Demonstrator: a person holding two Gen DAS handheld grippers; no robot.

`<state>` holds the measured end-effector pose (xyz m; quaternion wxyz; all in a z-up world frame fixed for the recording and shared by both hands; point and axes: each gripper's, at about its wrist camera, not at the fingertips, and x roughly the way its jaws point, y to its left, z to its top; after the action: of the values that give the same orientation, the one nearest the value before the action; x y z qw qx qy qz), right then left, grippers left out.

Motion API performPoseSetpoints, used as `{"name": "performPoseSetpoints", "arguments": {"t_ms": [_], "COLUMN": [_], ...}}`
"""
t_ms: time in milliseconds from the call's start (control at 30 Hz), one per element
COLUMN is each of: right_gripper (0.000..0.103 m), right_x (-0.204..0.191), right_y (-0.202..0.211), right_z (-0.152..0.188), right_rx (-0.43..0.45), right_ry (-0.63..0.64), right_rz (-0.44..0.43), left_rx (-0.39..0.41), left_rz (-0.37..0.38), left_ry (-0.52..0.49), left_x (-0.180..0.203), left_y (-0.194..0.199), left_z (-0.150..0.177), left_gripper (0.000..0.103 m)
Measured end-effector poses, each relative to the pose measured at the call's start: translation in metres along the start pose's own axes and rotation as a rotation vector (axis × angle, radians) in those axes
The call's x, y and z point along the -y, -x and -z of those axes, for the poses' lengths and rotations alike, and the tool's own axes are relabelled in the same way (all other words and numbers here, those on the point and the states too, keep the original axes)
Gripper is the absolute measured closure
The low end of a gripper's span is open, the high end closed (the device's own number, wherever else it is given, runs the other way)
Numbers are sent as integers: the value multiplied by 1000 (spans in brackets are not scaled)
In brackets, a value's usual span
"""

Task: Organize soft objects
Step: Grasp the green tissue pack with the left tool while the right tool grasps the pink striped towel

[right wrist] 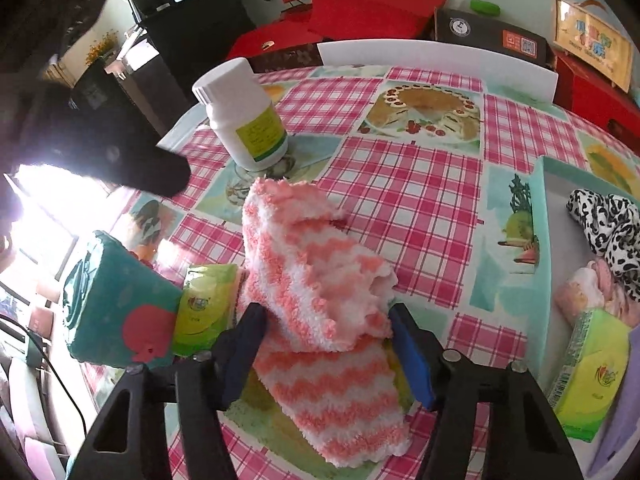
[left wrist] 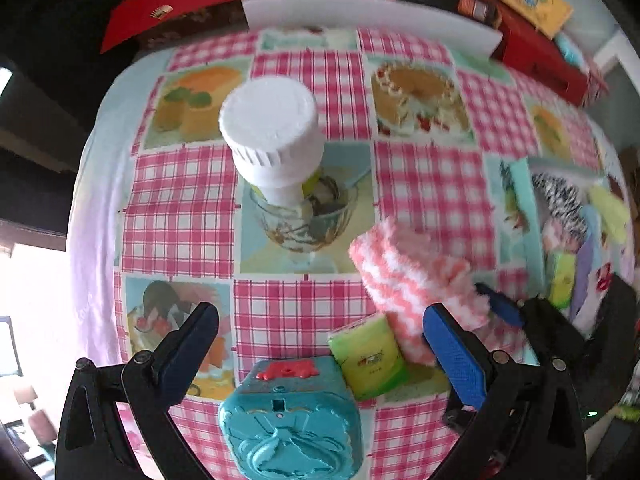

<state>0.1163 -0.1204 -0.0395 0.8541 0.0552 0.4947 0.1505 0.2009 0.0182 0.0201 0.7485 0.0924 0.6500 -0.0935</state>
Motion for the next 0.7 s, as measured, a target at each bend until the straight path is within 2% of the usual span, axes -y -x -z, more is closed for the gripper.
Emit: {"name": "performPoseSetpoints", "arguments": {"t_ms": [167,267,400,500,700], "right_gripper": [53,63,66,67,68], "right_x": [5,8,11,17,25], "right_y": [1,1,2,4,9], "right_z": [0,1,2,3,2], "right_rx": [2,5,8,14,22], "right_ry": [-12,-11,-9,-19,-39], "right_rz": [0,15,19,43,47], "left_rx": [-79,-121,-158,-190,-253], "left_rz": [29,2,-4,-6,-29], "left_ry": [-16,-54,-68,-76,-115], "left_x": [6,14,19,22,32], "left_y": [-20,-32,-44,-53,-74], "left_z": [-4,-3,-4,-7,-11], "left_gripper": [2,4,7,13,14]}}
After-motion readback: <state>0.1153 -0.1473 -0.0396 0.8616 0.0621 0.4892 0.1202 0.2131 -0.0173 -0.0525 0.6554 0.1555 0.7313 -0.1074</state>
